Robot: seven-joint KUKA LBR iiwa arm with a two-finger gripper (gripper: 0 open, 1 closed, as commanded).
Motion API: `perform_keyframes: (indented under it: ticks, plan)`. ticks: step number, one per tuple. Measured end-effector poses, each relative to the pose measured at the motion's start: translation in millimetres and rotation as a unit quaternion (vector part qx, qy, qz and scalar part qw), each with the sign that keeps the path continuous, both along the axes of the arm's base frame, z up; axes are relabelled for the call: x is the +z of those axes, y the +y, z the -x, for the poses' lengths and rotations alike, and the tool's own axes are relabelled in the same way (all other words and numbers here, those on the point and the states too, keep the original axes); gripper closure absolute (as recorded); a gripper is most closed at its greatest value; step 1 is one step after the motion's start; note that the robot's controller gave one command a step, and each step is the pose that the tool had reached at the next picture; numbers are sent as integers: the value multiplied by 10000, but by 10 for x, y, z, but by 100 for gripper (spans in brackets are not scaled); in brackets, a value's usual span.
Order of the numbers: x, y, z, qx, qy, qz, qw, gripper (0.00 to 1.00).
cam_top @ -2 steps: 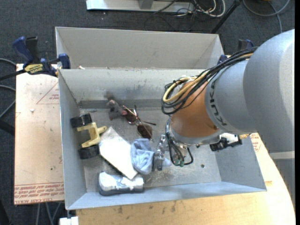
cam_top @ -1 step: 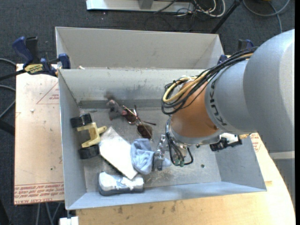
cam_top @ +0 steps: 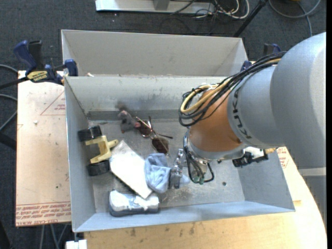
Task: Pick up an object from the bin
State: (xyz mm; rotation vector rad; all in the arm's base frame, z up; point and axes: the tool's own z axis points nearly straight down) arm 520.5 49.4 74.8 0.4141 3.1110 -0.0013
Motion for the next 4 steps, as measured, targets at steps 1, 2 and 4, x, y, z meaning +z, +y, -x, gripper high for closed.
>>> perform_keyframes:
  ticks: [1, 2, 4]
  plan:
    - [38, 2, 2, 0, -2, -3, 10000, 100]
    - [59, 5, 2, 3, 4, -6, 10000, 100]
    - [301, 4, 28, 3, 53, -6, 10000, 100]
